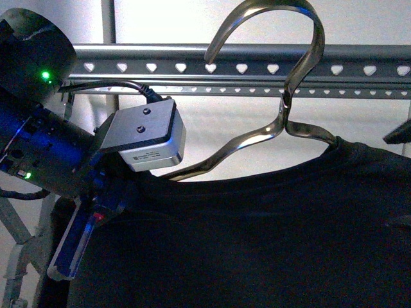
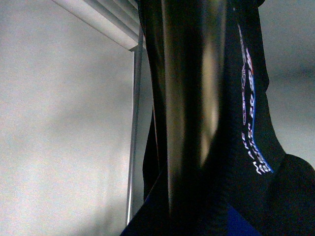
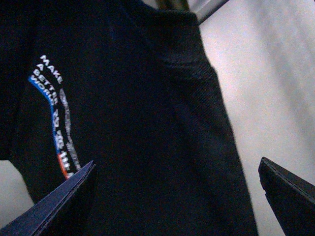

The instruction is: Hang clothes on hanger

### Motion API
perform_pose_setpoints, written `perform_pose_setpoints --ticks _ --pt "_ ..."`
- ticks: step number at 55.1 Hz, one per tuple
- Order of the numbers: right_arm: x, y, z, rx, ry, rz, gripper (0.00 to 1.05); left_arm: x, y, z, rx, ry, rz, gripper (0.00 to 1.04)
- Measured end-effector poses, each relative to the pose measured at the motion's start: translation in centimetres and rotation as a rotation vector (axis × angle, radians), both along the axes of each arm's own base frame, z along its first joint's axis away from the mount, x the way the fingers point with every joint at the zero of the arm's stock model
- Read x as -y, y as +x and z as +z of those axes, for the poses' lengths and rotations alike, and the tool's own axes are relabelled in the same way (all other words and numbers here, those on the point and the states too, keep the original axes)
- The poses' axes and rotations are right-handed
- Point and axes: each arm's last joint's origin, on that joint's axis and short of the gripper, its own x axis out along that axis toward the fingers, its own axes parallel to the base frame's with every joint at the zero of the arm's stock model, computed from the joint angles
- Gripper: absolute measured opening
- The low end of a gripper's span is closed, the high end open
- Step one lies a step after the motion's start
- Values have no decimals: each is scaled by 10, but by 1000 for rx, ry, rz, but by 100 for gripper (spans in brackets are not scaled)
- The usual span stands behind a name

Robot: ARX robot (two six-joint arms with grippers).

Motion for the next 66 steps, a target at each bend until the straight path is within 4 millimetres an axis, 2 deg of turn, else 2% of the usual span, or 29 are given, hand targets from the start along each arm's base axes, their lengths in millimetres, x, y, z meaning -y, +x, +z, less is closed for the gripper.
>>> perform_pose_setpoints --ticks 9,12,17,22,28,41,46,51,66 --pt "-5 28 8 -25 -19 -19 97 -1 0 0 2 2 2 6" --pt "-4 34 9 -33 -18 -31 92 -1 0 0 5 4 -1 6" --pt "-1 44 9 -49 -15 -54 79 -1 0 0 8 6 -3 6" --pt "2 55 0 -93 18 -70 58 -1 0 0 9 7 -3 6" --pt "2 63 -7 -103 49 -71 40 -1 0 0 9 8 -1 6" --pt "5 62 -29 -119 68 -14 9 -2 1 2 12 8 9 7" --pt "11 60 -33 -134 91 -8 4 -1 2 4 21 -5 -5 19" --pt "22 57 -37 -158 113 -21 4 -1 2 7 29 -12 -14 35" --pt "54 44 -54 -262 112 -121 4 1 1 7 29 -14 -20 71"
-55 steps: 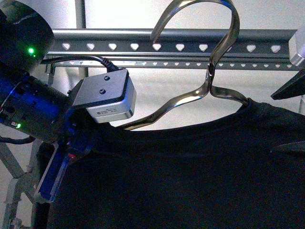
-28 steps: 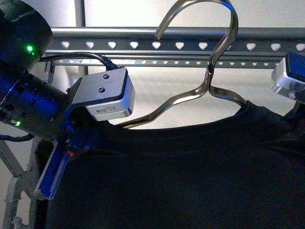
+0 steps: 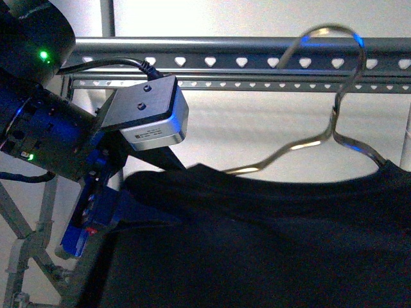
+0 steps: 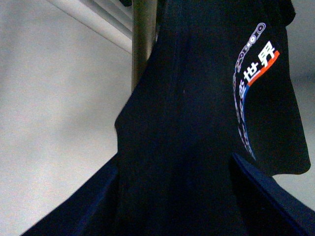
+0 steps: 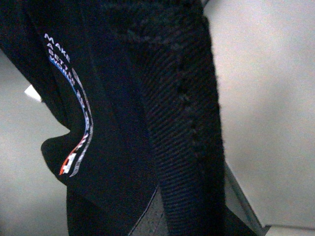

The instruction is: Hang clothes on hanger

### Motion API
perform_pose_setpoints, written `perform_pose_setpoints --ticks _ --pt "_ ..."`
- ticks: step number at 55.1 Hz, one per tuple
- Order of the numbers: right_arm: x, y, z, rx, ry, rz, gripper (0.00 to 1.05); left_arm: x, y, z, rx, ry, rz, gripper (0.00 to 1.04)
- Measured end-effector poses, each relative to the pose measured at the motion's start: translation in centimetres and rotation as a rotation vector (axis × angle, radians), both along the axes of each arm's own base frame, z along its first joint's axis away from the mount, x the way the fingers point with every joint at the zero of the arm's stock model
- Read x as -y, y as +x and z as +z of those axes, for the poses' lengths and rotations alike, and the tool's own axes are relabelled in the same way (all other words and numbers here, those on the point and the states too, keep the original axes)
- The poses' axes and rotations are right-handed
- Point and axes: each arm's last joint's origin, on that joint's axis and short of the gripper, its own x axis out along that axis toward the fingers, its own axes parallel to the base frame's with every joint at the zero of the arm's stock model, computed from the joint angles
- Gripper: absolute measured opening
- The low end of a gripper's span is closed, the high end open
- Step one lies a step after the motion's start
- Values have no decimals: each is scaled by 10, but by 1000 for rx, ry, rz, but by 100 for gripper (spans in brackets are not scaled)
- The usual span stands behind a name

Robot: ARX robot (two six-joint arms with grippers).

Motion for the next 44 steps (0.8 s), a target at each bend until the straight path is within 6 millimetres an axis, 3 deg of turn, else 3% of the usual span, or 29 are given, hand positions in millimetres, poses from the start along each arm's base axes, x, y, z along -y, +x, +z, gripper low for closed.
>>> perform_pose_setpoints --ticks 10,16,23,28,33,39,44 --pt "17 -4 -14 -75 -50 -90 3 0 0 0 0 0 0 99" --pt "21 -7 -21 -85 -54 -113 3 0 0 0 0 -1 1 98" --pt "26 -16 -27 -82 16 -140 3 -11 9 -10 52 -380 263 98" --pt "29 -34 -22 -84 92 -163 3 -38 19 15 84 -777 541 98" --pt "31 -55 -14 -92 163 -212 3 -72 10 46 40 -1157 721 98" --pt "33 -74 -6 -110 246 -276 3 -92 -9 66 -19 -1375 755 98" --pt "35 -86 1 -131 314 -340 3 -94 -27 70 -59 -1454 697 98"
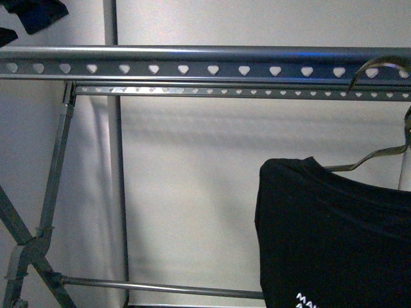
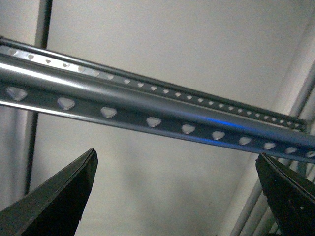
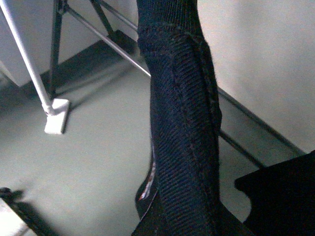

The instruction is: Hang clothes on hanger

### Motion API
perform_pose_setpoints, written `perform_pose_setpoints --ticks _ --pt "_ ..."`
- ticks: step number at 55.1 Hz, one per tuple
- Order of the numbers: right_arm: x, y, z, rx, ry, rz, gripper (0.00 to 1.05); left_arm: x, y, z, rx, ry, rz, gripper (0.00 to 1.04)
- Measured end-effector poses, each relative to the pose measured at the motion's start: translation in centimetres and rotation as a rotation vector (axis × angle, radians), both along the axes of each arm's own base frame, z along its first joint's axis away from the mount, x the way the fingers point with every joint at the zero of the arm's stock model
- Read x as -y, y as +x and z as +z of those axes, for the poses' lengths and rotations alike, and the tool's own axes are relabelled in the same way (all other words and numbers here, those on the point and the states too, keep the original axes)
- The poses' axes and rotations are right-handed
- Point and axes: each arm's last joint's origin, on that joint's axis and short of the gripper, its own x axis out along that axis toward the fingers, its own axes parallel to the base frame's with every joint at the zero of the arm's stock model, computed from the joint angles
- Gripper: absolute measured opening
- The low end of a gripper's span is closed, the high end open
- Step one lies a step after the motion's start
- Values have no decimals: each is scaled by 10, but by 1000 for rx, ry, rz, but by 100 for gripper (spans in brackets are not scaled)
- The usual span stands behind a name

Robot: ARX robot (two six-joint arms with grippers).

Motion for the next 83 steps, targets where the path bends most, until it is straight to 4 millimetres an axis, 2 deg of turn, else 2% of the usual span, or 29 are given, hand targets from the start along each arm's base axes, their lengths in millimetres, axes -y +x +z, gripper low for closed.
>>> perform_pose_setpoints --ticks 6,8,10,13,17,28,39,43,48,53,65,71,74,76,78,83 --pt "4 -5 8 -34 80 -94 3 4 -15 -3 17 -38 -80 98" --pt "6 -5 11 -44 103 -125 3 7 -18 -2 0 -34 -54 96" --pt "8 -2 15 -55 134 -160 3 9 -21 -4 -72 -36 27 91" --pt "12 3 23 -61 177 -214 3 9 -36 -16 -222 34 177 80" --pt "16 13 33 -59 221 -247 3 10 -54 -37 -304 117 235 69" --pt "21 50 71 -33 344 -346 3 9 -90 -87 -343 223 267 36" --pt "19 92 96 -42 428 -439 3 9 -119 -116 -343 237 272 3" --pt "21 113 96 -74 460 -497 3 9 -130 -128 -348 243 272 4" --pt "20 134 86 -120 486 -557 3 9 -142 -139 -351 246 272 4" --pt "10 146 73 -157 514 -572 3 9 -156 -149 -346 245 273 4" --pt "-6 142 40 -170 554 -523 4 9 -174 -162 -343 245 273 4" --pt "-13 129 29 -92 538 -523 23 9 -181 -167 -346 246 273 4" --pt "-16 114 28 54 488 -566 37 9 -185 -169 -344 245 273 4" --pt "-18 96 33 209 442 -598 48 9 -188 -171 -344 245 273 4" --pt "-20 85 36 297 416 -615 53 9 -189 -171 -344 245 273 4" --pt "-28 41 45 536 378 -641 69 9 -194 -174 -345 245 273 4"
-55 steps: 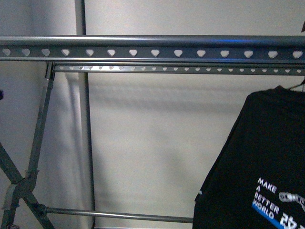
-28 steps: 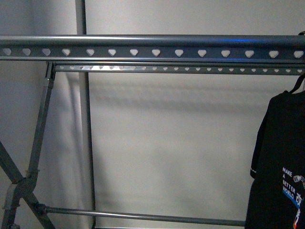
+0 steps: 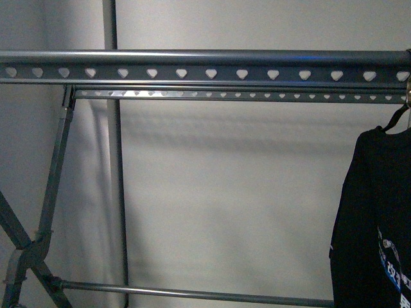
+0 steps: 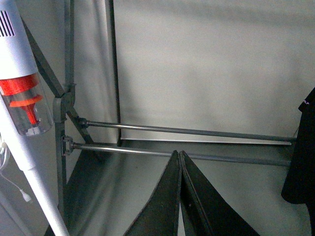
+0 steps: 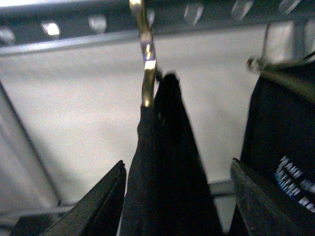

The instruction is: Hang clothes on hanger

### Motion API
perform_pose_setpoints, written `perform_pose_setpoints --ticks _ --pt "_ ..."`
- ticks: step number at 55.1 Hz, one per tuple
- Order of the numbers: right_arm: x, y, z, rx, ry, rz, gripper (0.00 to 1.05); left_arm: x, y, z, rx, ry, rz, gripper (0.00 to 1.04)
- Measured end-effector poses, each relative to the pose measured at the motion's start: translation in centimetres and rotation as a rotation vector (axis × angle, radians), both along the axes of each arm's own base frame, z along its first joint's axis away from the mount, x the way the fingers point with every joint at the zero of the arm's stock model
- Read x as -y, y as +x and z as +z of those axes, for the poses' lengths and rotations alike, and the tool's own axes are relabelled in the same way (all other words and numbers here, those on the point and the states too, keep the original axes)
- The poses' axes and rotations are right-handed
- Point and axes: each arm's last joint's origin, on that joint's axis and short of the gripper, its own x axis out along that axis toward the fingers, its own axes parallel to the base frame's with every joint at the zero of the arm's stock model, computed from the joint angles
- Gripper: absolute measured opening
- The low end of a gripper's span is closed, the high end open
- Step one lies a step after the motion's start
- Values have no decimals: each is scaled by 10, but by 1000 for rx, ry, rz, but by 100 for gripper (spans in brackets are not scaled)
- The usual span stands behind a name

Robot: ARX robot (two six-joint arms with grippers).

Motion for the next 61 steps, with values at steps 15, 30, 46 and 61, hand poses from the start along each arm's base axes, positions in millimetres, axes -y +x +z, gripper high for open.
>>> perform_pose_setpoints --ticks 15,30,46,61 --pt "-52 -146 -56 24 -63 100 85 0 -10 -4 25 3 1 4" --pt "-52 -167 -112 -140 -55 106 38 0 -17 -4 26 3 0 4" --pt "-52 -168 -124 -127 -59 105 2 0 -24 -4 29 3 0 4" --pt "-52 -168 -124 -126 -59 105 6 0 -36 -7 20 3 0 4"
